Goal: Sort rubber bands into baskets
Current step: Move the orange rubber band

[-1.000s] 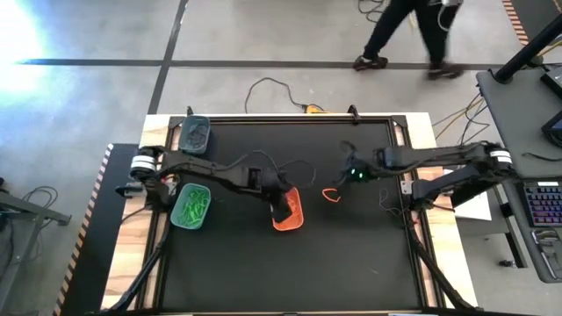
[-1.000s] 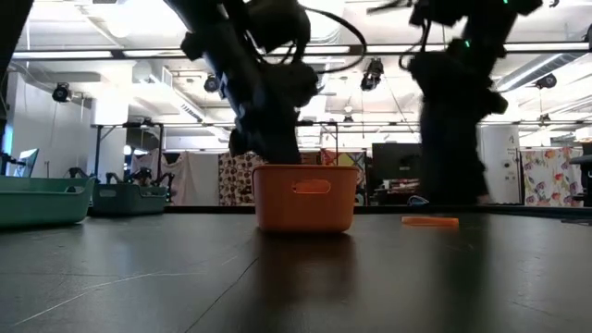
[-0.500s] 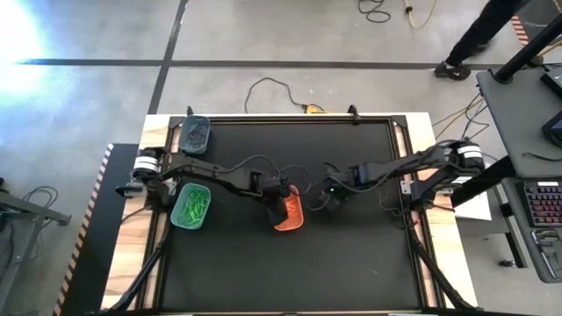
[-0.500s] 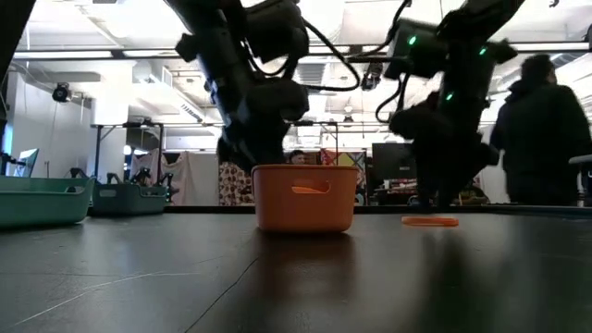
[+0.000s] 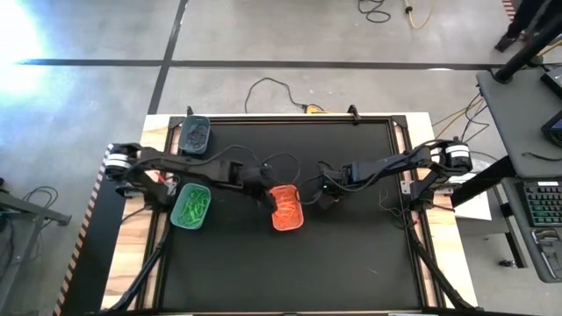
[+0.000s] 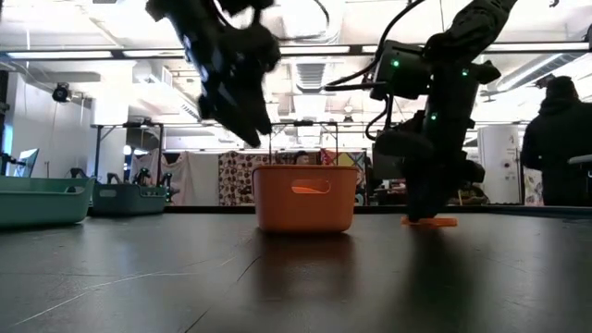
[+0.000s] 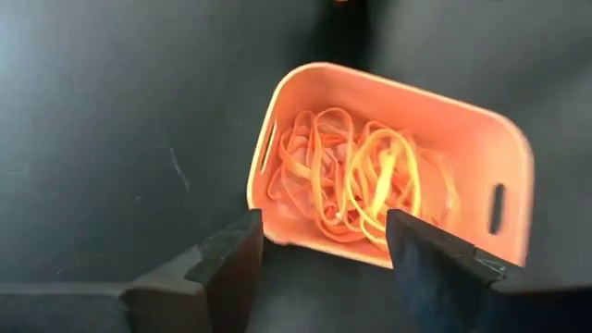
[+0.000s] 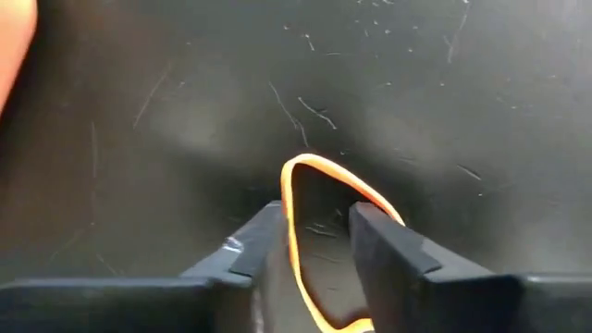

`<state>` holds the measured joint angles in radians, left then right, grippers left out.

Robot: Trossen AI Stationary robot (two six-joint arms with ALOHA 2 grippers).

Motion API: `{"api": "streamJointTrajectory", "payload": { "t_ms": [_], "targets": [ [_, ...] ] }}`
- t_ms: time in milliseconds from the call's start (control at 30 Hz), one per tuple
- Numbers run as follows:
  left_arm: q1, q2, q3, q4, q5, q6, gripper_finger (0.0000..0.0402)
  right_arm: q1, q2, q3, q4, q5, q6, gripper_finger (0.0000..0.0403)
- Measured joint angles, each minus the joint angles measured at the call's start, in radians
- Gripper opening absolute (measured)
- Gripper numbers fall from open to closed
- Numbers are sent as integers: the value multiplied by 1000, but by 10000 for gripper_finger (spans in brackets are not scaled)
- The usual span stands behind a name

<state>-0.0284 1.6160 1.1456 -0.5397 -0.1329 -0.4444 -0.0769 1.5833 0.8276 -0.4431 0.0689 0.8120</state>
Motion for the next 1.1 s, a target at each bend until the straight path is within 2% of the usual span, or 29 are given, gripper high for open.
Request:
{"api": "streamJointTrajectory", "payload": {
  "t_ms": [100,200,300,367,633,833,1100],
  "targets": [
    [-1,-101,-46,-1,-12,-1,220,1,-4,6,0,-3,-2,71],
    [6,-217,-97,-28,-97,6,221,5,-2,31,10,-19,-38,22],
    [24,-337,-133,-52,-236,35,222,4,13,66,18,-27,-78,13],
    [34,-410,-156,-54,-277,64,222,-5,35,90,8,-27,-115,12],
    [45,-600,-239,-27,-218,112,222,-87,168,287,6,-20,-292,9],
    [42,-680,-328,-1,-174,-12,222,-155,330,510,11,-19,-391,9],
    [37,-714,-461,26,-164,-163,222,-179,536,763,-40,-96,-431,22]
  ]
}}
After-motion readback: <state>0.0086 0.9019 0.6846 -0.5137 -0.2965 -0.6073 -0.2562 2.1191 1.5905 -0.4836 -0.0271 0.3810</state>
